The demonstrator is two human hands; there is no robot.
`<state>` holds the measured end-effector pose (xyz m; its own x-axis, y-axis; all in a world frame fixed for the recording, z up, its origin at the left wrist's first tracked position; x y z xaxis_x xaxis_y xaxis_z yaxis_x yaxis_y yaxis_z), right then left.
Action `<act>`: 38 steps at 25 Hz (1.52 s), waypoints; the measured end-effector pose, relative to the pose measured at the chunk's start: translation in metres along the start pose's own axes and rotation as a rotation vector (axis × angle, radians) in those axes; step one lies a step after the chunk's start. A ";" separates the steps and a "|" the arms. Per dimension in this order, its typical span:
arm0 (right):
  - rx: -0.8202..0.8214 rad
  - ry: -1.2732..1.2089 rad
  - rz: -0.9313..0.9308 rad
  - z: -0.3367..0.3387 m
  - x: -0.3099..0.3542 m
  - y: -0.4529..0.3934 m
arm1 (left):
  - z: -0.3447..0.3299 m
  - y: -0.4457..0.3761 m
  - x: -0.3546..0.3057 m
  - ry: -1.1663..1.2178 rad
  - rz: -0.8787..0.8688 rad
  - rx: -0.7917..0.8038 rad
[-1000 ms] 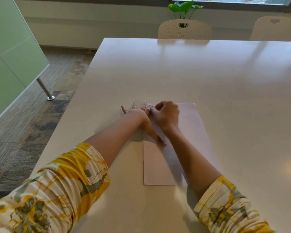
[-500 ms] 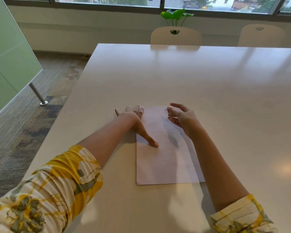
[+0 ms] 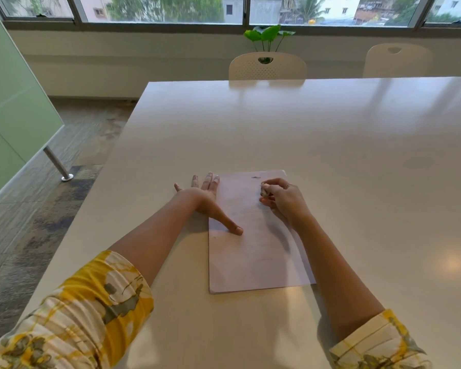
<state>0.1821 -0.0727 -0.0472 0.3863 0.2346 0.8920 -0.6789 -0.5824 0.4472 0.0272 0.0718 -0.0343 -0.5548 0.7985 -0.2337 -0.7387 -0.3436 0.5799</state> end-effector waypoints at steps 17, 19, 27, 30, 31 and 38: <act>-0.328 0.743 0.398 -0.020 0.035 0.022 | -0.005 -0.001 0.003 0.017 -0.021 -0.024; -0.273 0.744 0.432 -0.028 0.037 0.023 | -0.005 0.000 0.002 0.006 -0.008 -0.025; -0.267 0.687 0.311 -0.011 0.035 0.009 | -0.005 -0.001 0.003 0.000 -0.016 -0.041; -0.316 0.660 0.336 0.007 0.031 0.009 | -0.004 -0.002 0.002 0.016 -0.021 -0.054; -0.326 0.632 0.370 0.010 0.029 0.010 | -0.004 -0.002 0.002 0.015 -0.021 -0.050; -0.359 0.368 0.425 0.028 0.023 0.011 | 0.010 -0.003 -0.056 -0.027 -0.152 -0.274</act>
<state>0.2015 -0.0952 -0.0234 -0.1558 0.3295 0.9312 -0.9153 -0.4026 -0.0107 0.0644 0.0328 -0.0153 -0.4224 0.8625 -0.2788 -0.8901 -0.3366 0.3074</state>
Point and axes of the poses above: each hand's wrist, its own y-axis away from the middle knuckle, its own z-axis out of the back of the hand, x = y × z, the point moved 8 cm from there along -y, towards the middle knuckle, and after that the axes turned 12 degrees about -z, right-handed, at the moved point
